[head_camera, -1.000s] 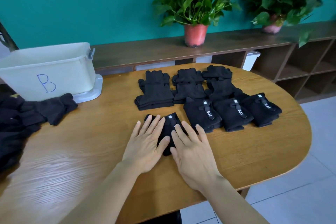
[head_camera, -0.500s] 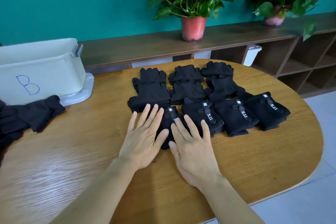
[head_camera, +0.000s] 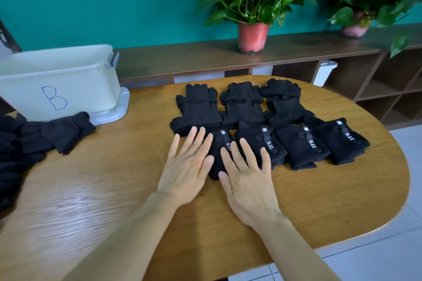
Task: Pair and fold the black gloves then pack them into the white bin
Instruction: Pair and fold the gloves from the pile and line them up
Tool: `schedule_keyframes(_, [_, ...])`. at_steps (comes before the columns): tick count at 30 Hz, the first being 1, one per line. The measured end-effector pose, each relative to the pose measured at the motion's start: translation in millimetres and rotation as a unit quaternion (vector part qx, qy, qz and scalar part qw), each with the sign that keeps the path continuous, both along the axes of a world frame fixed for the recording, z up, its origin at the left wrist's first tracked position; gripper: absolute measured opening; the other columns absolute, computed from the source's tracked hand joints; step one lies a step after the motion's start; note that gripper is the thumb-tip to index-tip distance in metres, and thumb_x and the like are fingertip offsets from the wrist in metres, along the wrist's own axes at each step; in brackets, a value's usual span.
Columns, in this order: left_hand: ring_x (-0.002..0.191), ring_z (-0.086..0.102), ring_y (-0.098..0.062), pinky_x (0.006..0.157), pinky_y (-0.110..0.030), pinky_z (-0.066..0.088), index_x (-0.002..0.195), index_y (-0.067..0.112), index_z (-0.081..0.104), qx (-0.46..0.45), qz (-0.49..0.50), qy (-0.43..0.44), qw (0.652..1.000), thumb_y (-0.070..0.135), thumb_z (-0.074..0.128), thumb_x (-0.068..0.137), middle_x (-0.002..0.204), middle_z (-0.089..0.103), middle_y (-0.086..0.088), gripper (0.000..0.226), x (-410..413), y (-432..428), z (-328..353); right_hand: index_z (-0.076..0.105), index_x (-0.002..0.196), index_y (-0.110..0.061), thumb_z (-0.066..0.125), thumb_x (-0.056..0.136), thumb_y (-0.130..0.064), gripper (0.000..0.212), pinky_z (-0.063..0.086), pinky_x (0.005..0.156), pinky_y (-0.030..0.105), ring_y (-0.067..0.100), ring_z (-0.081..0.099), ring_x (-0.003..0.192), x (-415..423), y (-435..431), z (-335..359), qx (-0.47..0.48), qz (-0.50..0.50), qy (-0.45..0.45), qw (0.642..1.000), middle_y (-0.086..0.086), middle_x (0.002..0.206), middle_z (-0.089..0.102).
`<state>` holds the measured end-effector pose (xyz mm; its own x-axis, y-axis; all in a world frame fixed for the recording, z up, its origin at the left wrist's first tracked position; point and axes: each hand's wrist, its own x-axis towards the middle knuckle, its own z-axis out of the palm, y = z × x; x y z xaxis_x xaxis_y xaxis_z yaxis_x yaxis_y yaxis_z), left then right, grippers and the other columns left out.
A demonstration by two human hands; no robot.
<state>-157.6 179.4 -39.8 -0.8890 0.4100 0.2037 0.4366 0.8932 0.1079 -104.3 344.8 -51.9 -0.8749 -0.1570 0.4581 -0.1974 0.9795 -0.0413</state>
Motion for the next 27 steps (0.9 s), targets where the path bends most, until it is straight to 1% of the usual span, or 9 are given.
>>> schedule_keyframes(5, [0.143,-0.028,0.0,0.118,-0.032,-0.021,0.153,0.028,-0.013,0.043,0.023,0.001,0.999,0.057,-0.015,0.093,0.161,-0.019,0.01,0.067,34,-24,-1,0.051,0.141,-0.014,0.033,0.1,-0.034,0.049,0.022,0.113,0.052,0.024,0.043,0.138,6,-3,8,0.029,0.059,0.027,0.997,0.008,0.144,0.052])
schedule_keyframes(9, [0.143,-0.026,0.003,0.118,-0.029,-0.02,0.154,0.028,-0.01,0.064,0.052,0.008,0.997,0.059,-0.011,0.095,0.161,-0.016,0.009,0.067,68,-69,4,0.055,0.137,-0.013,0.034,0.096,-0.032,0.05,0.023,0.112,0.051,0.023,0.052,0.13,12,-20,13,0.045,0.086,0.039,0.995,0.009,0.139,0.057])
schedule_keyframes(14, [0.139,-0.03,0.006,0.114,-0.024,-0.025,0.153,0.029,-0.009,0.04,0.109,0.047,0.992,0.057,-0.009,0.097,0.16,-0.014,0.011,0.063,101,-132,22,0.061,0.131,-0.01,0.034,0.093,-0.033,0.052,0.024,0.109,0.05,0.025,0.06,0.12,15,-68,30,0.043,0.115,0.071,0.99,0.01,0.129,0.064])
schedule_keyframes(16, [0.138,-0.03,0.006,0.113,-0.023,-0.027,0.155,0.027,-0.003,0.037,0.13,0.064,0.989,0.054,-0.004,0.1,0.16,-0.011,0.011,0.062,111,-154,31,0.063,0.129,-0.01,0.032,0.092,-0.034,0.054,0.025,0.107,0.051,0.026,0.062,0.117,13,-90,38,0.046,0.129,0.074,0.988,0.011,0.126,0.066])
schedule_keyframes(22, [0.15,-0.008,-0.006,0.119,-0.028,-0.017,0.157,0.017,0.013,0.045,0.151,0.078,0.985,0.053,-0.004,0.098,0.163,0.006,0.004,0.07,126,-216,40,0.065,0.126,-0.009,0.032,0.091,-0.034,0.054,0.027,0.105,0.052,0.028,0.063,0.115,3,-152,52,0.068,0.178,0.088,0.978,0.011,0.12,0.069])
schedule_keyframes(23, [0.15,-0.005,-0.007,0.12,-0.029,-0.014,0.156,0.016,0.016,0.048,0.151,0.078,0.984,0.054,-0.005,0.098,0.163,0.009,0.003,0.072,126,-225,39,0.066,0.126,-0.01,0.037,0.091,-0.034,0.051,0.027,0.105,0.052,0.028,0.064,0.115,-1,-162,52,0.071,0.187,0.1,0.975,0.011,0.118,0.07])
schedule_keyframes(25, [0.15,-0.001,-0.008,0.121,-0.03,-0.011,0.156,0.015,0.019,0.051,0.154,0.076,0.984,0.055,-0.007,0.098,0.162,0.012,0.002,0.076,122,-239,38,0.067,0.123,-0.01,0.059,0.09,-0.029,0.039,0.026,0.104,0.051,0.028,0.065,0.112,-11,-179,51,0.068,0.206,0.134,0.967,0.01,0.114,0.072])
schedule_keyframes(26, [0.15,-0.002,-0.008,0.121,-0.03,-0.012,0.156,0.015,0.017,0.048,0.158,0.072,0.984,0.054,-0.007,0.097,0.163,0.01,0.003,0.075,119,-245,38,0.068,0.122,-0.01,0.07,0.085,-0.026,0.039,0.026,0.103,0.051,0.028,0.066,0.111,-16,-187,51,0.065,0.21,0.136,0.966,0.009,0.112,0.072])
schedule_keyframes(27, [0.15,-0.004,-0.007,0.12,-0.029,-0.013,0.157,0.016,0.015,0.046,0.164,0.067,0.983,0.053,-0.004,0.098,0.163,0.008,0.004,0.072,113,-251,37,0.069,0.121,-0.01,0.073,0.083,-0.025,0.041,0.026,0.102,0.051,0.028,0.066,0.11,-23,-196,49,0.065,0.217,0.14,0.964,0.009,0.11,0.073])
